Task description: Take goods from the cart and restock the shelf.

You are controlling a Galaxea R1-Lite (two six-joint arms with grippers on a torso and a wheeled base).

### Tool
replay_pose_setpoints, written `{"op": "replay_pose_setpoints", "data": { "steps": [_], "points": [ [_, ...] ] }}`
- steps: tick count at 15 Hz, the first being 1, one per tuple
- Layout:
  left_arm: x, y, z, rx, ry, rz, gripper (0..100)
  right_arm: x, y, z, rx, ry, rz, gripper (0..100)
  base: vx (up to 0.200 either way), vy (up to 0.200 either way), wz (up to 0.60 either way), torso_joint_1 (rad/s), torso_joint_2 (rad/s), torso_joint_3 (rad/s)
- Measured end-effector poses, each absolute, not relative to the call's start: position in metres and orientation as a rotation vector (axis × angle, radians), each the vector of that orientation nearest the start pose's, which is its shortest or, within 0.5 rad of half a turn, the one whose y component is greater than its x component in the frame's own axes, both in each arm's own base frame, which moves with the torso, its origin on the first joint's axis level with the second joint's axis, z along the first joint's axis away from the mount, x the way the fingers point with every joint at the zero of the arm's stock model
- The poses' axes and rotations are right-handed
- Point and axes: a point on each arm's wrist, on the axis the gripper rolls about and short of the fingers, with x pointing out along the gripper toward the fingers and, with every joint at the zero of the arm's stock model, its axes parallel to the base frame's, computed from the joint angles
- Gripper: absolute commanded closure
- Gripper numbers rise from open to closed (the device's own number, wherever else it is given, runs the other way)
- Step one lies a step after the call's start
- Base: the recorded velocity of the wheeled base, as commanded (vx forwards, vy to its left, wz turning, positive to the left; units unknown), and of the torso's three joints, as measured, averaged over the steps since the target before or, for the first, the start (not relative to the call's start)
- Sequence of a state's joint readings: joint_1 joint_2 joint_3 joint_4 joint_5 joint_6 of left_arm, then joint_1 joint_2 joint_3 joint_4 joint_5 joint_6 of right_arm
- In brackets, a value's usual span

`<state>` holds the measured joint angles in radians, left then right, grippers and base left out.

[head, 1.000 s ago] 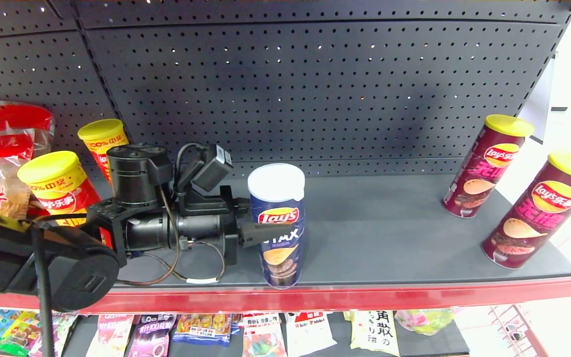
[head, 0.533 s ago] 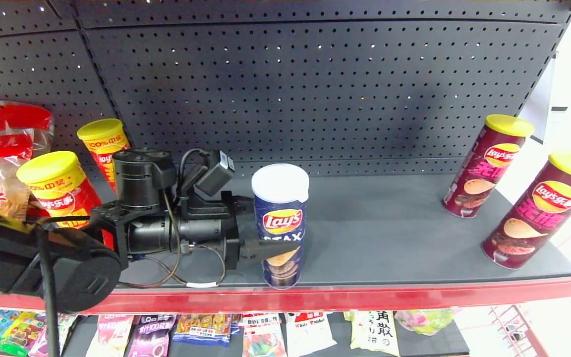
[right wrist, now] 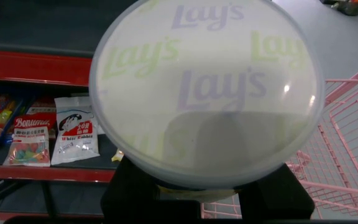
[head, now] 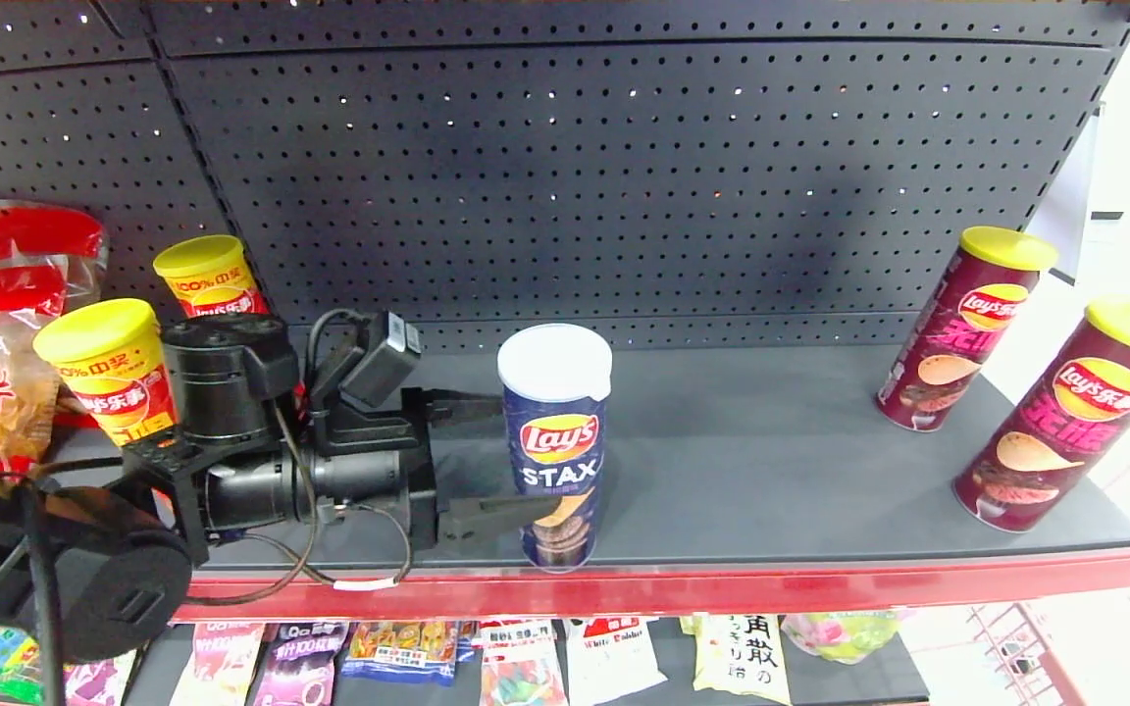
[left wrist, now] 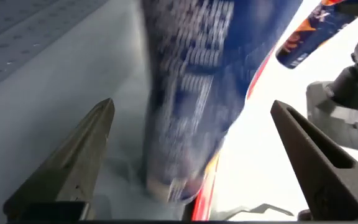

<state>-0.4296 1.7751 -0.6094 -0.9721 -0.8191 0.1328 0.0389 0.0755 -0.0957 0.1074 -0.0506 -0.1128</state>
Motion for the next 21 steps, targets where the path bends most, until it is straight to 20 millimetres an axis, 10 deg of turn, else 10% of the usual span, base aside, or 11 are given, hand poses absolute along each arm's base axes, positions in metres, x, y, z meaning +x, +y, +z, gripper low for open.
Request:
{"op": "replay_pose_setpoints", "data": {
  "steps": [6,12,21],
  "points": [
    [0.225,-0.104,0.138,0.077,0.158,-1.117,0,-0.023,-0.002,0.091,-0.122,0.094,-0.005,100,0.000,0.000,0.00,0.000,0.00,0.000],
    [0.173,-0.066,0.160,0.153,0.093,-0.376,0,-0.018,-0.002,0.123,-0.186,0.106,-0.035,100,0.000,0.000,0.00,0.000,0.00,0.000],
    [0.027,-0.008,0.144,0.180,0.262,-0.273,0,0.006,0.004,0.177,-0.207,0.147,0.272,100,0.000,0.000,0.00,0.000,0.00,0.000]
  ]
}}
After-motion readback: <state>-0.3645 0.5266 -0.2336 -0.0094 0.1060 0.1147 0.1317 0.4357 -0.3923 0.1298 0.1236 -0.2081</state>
